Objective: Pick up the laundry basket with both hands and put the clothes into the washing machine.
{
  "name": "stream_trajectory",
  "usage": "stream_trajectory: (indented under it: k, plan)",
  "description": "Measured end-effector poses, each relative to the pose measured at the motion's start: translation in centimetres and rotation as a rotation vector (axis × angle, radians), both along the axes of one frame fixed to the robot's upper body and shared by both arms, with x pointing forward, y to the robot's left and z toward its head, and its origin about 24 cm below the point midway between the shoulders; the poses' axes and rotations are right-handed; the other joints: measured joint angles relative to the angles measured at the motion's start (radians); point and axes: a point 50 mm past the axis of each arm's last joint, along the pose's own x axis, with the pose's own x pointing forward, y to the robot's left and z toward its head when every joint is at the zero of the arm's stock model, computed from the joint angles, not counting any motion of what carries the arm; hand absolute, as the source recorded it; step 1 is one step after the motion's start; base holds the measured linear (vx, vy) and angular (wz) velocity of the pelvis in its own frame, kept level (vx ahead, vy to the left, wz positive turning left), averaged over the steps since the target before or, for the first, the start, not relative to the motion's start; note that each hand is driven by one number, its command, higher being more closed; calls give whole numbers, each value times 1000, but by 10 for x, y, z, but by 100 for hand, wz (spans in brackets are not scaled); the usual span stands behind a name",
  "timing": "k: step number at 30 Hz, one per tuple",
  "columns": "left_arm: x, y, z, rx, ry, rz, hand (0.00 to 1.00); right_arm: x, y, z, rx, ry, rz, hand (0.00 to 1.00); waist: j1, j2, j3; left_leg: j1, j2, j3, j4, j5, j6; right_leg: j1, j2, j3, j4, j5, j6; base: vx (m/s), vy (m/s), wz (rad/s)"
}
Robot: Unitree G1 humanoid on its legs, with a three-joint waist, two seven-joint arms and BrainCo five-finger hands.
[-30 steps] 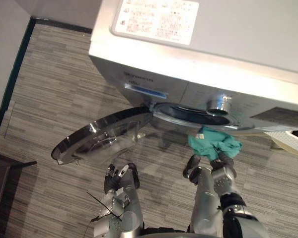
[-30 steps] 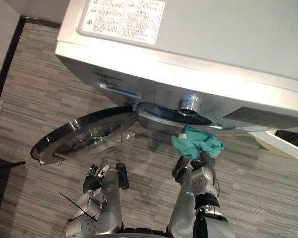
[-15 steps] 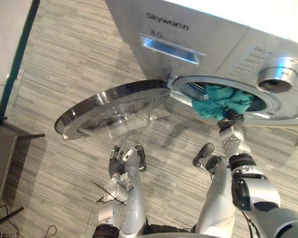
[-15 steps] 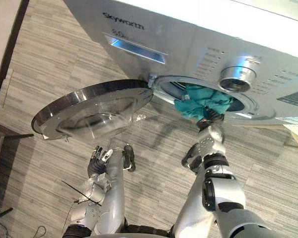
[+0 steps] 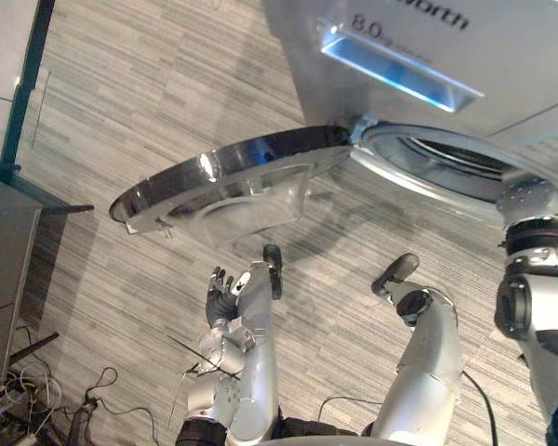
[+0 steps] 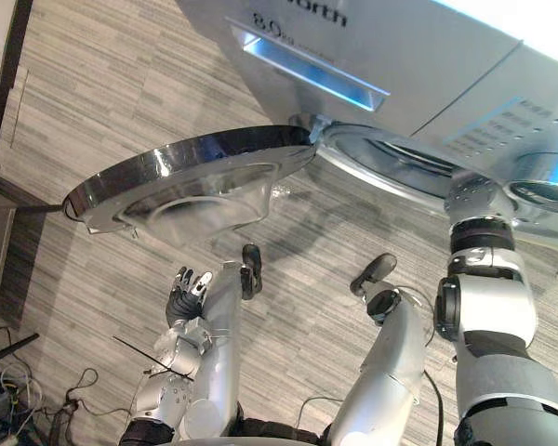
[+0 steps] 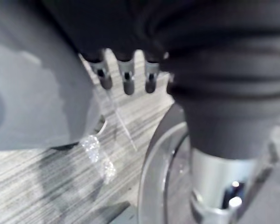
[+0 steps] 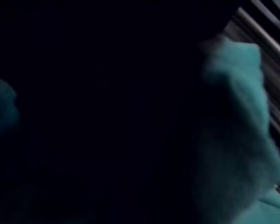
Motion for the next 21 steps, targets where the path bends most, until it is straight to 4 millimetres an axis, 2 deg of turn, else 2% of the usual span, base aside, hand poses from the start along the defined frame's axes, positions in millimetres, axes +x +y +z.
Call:
stream_trajectory:
  k: [5,7,12,18,21]
  plan:
    - [3,0,11,-21,-43,19,0,-14,-10,38,24,-159,-44,0,11,2,1,-87,0,-2,26,14,16,-62,5,0,-24,43,-3,-79,15,-6]
    - [3,0,13,-22,-48,20,0,-19,-13,46,63,-218,-53,0,18,2,1,-104,0,-2,38,15,18,-77,6,5,-22,55,-7,-79,15,-7]
    - [4,1,17,-29,-66,28,0,-21,-16,46,97,-225,-76,0,22,1,2,-108,0,-2,42,17,20,-79,6,6,-24,58,-7,-45,-16,-1]
    - [4,1,19,-35,-79,31,0,-10,-6,41,-76,-99,4,0,19,0,2,-106,20,-7,54,16,20,-55,40,-3,-61,85,-17,-38,-10,-10]
    - [4,1,18,-35,-75,28,0,-5,-7,18,-154,30,17,0,18,0,2,-72,20,-13,37,16,20,-11,46,-14,-78,87,-15,-58,-26,6]
